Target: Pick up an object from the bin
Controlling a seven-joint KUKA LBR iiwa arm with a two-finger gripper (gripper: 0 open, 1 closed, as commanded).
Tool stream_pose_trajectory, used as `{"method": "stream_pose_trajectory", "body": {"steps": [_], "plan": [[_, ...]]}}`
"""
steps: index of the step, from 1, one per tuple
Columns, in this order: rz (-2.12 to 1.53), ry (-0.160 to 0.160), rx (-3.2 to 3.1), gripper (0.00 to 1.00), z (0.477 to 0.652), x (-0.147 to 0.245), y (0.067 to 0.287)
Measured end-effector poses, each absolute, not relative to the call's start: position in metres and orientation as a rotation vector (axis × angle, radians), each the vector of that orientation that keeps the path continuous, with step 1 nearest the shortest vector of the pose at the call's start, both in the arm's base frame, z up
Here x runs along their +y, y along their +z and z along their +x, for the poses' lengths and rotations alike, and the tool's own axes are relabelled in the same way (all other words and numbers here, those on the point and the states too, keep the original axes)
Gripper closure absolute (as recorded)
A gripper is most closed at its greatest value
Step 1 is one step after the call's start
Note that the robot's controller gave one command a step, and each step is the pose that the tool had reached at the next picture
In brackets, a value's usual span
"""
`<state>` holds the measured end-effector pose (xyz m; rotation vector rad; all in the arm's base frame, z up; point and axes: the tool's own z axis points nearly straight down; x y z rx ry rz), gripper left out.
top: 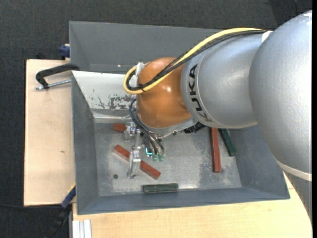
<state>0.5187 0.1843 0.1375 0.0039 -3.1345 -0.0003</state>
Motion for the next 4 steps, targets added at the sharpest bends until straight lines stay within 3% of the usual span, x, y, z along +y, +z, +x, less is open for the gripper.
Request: {"method": "stream_pose_trajectory", "body": {"steps": [1,2,3,4], "plan": [[0.002,-0.003,-3.142,0.0,0.521,0.184,0.141],[0.116,-0.008,-3.146,0.0,0.532,0.173,0.124],[0.044,-0.003,-3.141,1.0,0.526,0.158,0.071],[0.044,-0.003,-3.141,1.0,0.526,0.158,0.071]]}}
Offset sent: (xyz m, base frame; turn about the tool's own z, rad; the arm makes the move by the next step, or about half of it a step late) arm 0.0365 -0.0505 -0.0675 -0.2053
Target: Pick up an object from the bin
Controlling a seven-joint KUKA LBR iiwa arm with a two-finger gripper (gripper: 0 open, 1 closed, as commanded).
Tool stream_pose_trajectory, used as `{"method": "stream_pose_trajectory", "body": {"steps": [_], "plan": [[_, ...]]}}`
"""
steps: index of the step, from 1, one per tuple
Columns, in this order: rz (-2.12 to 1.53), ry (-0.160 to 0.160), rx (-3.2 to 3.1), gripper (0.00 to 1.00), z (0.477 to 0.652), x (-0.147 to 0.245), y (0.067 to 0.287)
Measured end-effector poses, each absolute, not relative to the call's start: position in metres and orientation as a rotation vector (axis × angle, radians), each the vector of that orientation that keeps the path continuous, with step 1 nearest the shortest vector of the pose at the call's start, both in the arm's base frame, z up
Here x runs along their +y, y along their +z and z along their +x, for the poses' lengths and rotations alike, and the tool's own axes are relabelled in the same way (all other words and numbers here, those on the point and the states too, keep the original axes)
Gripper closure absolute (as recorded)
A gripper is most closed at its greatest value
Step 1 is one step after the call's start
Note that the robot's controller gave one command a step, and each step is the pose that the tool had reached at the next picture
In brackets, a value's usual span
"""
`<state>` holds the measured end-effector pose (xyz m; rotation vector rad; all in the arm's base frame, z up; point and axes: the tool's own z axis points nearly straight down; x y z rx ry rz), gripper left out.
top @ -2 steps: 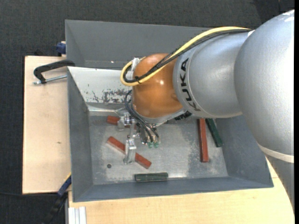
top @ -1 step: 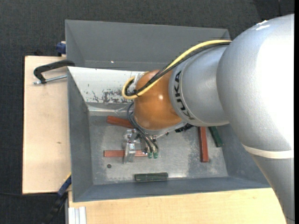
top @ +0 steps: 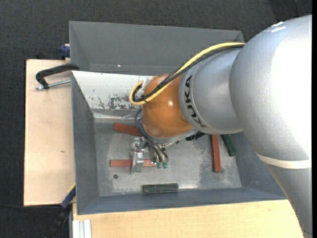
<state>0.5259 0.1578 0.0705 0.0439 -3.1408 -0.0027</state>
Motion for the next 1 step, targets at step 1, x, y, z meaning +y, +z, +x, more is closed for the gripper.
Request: {"method": "stream_pose_trajectory", "body": {"steps": [1], "plan": [[0.013,-0.005,-3.148,1.0,0.5304,0.1611,0.2175]]}}
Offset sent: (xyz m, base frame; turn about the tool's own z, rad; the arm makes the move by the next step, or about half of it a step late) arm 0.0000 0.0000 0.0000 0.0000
